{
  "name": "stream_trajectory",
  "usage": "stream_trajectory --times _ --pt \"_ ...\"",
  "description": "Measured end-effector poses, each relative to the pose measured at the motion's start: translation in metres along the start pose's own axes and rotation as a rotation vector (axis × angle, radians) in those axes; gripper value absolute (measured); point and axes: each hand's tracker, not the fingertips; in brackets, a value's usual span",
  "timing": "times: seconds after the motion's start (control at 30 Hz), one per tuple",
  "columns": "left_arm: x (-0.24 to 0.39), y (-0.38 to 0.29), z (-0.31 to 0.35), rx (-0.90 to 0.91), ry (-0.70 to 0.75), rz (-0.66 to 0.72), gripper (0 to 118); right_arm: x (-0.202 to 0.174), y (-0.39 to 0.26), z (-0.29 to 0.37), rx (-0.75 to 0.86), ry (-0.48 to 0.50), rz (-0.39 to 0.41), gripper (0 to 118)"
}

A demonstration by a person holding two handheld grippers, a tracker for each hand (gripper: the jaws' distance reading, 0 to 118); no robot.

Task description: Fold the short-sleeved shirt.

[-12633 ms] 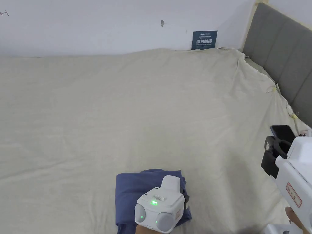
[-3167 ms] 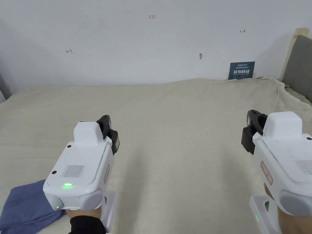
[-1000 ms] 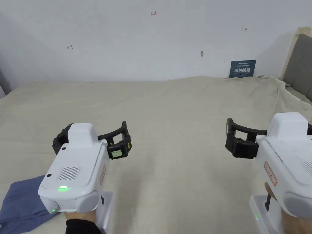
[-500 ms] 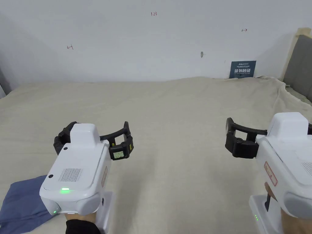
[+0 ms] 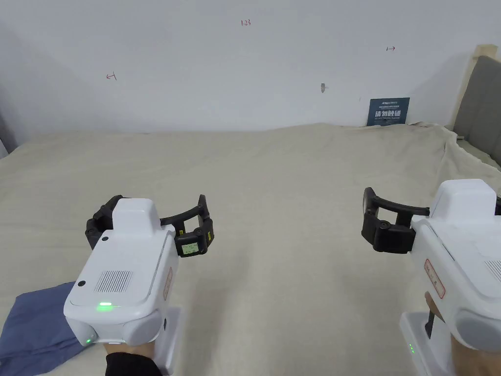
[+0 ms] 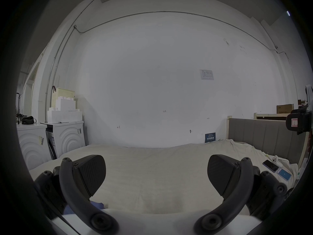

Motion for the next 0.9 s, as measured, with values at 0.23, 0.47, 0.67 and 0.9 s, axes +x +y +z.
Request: stream_trajectory --times 0.23,0.47,0.67,0.9 --pt "-0.0002 0.001 0.0003 0.001 -0.004 -0.002 118 -0.0012 0.0014 0.0013 0.002 0.0 -0.002 118" --pt "-0.0013 0.0014 0.001 0.002 -0.001 -0.001 118 -0.0015 0.0021 0.0019 0.005 -0.001 0.003 118" --pt "-0.002 0.0014 0.0016 0.003 0.001 0.0 118 0.0003 -0.0003 -0.0001 0.005 -0.003 0.005 118" --pt "-0.0032 0.002 0.0017 0.007 0.005 -0.003 118 0.0006 -0.0045 -0.0031 -0.007 -0.024 0.024 118"
